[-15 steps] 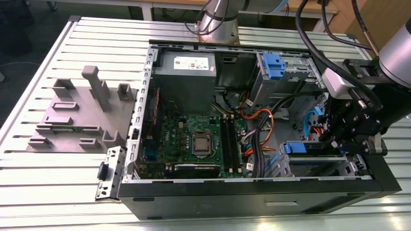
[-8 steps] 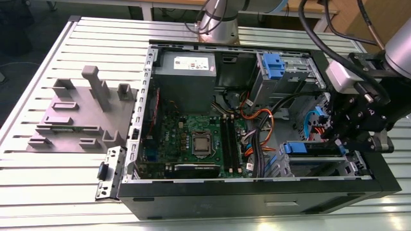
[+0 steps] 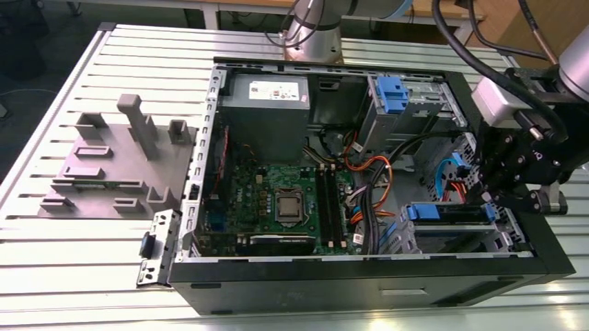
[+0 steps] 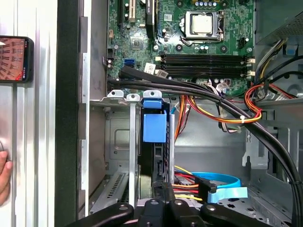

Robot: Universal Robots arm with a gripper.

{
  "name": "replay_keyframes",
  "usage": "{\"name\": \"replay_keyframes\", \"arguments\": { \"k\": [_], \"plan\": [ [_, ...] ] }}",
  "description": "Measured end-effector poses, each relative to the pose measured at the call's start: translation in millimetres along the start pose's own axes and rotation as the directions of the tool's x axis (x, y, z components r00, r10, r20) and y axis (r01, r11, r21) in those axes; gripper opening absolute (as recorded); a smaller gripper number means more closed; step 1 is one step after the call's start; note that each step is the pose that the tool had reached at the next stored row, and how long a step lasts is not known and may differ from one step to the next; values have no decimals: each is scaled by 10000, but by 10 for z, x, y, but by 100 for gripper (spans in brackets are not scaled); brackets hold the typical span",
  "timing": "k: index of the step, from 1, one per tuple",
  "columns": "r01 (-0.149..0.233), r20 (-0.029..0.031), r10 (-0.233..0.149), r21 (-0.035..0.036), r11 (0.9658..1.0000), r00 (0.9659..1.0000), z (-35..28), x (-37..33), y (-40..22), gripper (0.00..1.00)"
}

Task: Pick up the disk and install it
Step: 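Insert the first disk wire, then insert the second disk wire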

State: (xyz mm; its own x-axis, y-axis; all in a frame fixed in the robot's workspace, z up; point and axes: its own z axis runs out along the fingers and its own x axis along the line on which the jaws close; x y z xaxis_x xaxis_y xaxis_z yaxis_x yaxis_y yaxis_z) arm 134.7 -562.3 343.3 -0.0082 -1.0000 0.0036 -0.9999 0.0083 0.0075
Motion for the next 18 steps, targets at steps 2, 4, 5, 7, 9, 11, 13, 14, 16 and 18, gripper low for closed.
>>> {"name": "replay_keyframes", "arguments": {
  "k": [2,4,5,7,9,11,13,14,16,18],
  "plan": [
    [0,-1,0,-1,10000,10000,-1,0,0,11],
    [0,-1,0,-6,10000,10000,-9,0,0,11],
    [0,0,0,-11,10000,10000,-15,0,0,11],
    [0,-1,0,-11,10000,10000,-15,0,0,11],
    [1,-3,-1,-11,10000,10000,-17,0,6,11],
    [0,-2,0,-11,10000,10000,-16,0,18,11],
    [0,0,0,-11,10000,10000,-15,0,25,11],
    [1,0,-1,-11,10000,10000,-15,0,25,11],
    [1,-1,-1,-11,10000,10000,-15,0,26,11],
    [0,-1,0,-11,10000,10000,-15,0,26,11]
  ]
}}
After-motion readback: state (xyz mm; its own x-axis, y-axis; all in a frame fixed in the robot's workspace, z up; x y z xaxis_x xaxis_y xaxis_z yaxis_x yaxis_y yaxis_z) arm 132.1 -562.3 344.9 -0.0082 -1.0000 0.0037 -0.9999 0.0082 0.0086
